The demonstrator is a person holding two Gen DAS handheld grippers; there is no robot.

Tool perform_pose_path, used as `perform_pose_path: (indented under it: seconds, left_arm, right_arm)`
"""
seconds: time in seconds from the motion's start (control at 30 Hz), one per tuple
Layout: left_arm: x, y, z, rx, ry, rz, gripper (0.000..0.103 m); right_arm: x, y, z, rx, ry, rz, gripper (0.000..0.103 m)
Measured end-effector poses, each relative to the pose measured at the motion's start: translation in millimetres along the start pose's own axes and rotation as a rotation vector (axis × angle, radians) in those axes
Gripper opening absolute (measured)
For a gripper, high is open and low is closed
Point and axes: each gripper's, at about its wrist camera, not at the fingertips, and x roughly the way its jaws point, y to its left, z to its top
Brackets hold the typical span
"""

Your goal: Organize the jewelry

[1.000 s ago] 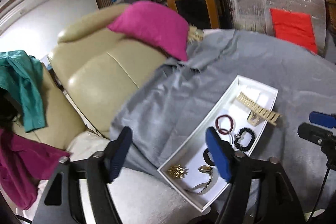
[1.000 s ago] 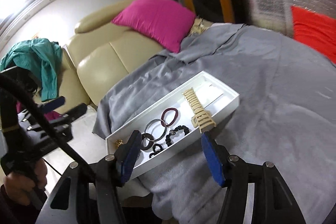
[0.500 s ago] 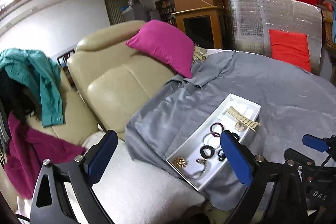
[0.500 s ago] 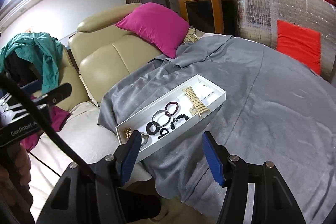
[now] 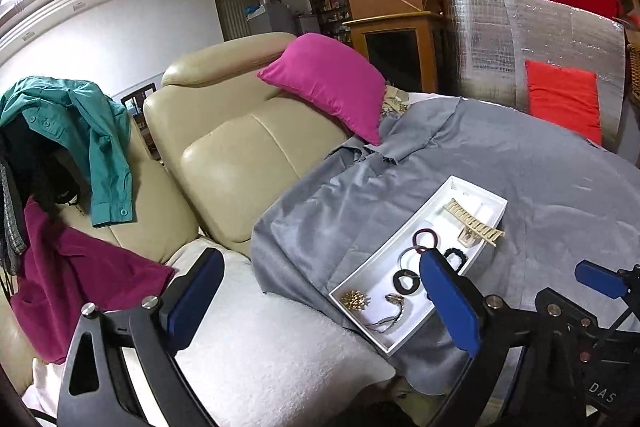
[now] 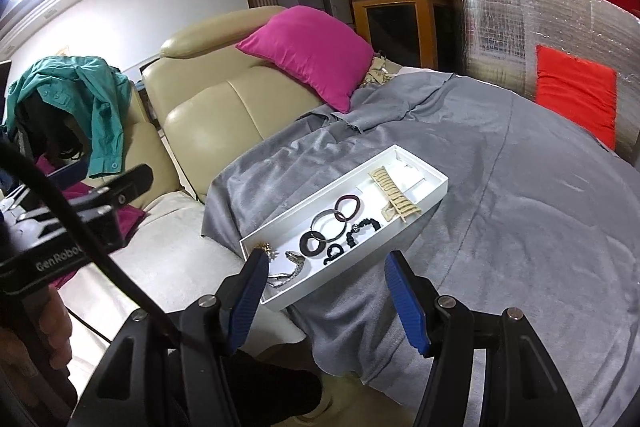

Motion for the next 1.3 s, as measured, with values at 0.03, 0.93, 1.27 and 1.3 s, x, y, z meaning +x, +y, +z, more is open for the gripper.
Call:
perform_pose_path:
  seconds: [0.03,0.93,1.27,1.3]
  left_arm:
    - [0,0,-1,0.0,0.0,0.002,0.098]
    - [8,10,-4,-0.011,0.017,-0.003,0.098]
    - [11,13,-6,-0.011,0.022,-0.003,0.098]
    - [11,13,-7,-0.011,0.022,-0.004,0.098]
  right_arm:
    - [0,1,0,-0.001,-0.001,-0.002,0.065]
    - [6,6,3,0.012,0.004,-0.001,0.065]
    - [9,10,4,0.014,0.003,-0.004,0.065]
    - [9,10,4,0.014,0.003,-0.002,0.065]
